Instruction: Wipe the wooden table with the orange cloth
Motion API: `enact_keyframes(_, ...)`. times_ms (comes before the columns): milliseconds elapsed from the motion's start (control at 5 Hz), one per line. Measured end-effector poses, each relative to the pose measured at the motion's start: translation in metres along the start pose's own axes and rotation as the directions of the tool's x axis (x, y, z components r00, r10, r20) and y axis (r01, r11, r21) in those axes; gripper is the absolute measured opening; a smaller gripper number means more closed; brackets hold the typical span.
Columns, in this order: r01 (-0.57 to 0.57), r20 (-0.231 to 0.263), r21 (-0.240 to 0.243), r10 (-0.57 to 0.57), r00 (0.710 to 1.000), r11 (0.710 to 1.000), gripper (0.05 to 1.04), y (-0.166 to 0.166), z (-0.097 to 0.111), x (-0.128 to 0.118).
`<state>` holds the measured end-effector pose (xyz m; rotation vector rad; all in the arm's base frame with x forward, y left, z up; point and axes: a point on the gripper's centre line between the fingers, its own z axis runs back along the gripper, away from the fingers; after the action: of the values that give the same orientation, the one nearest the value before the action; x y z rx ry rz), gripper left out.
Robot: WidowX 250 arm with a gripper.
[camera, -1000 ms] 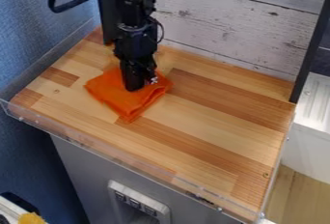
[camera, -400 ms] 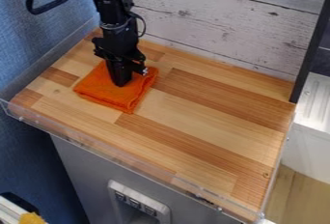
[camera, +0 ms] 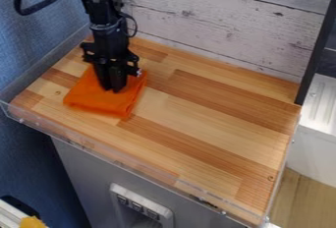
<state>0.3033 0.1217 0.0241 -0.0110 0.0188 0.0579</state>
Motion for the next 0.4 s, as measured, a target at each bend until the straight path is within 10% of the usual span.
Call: enact_keyframes(400,0.001,0.009,-0.006,-0.001,1.000,1.000,1.002,-0.069,0.055,-0.023)
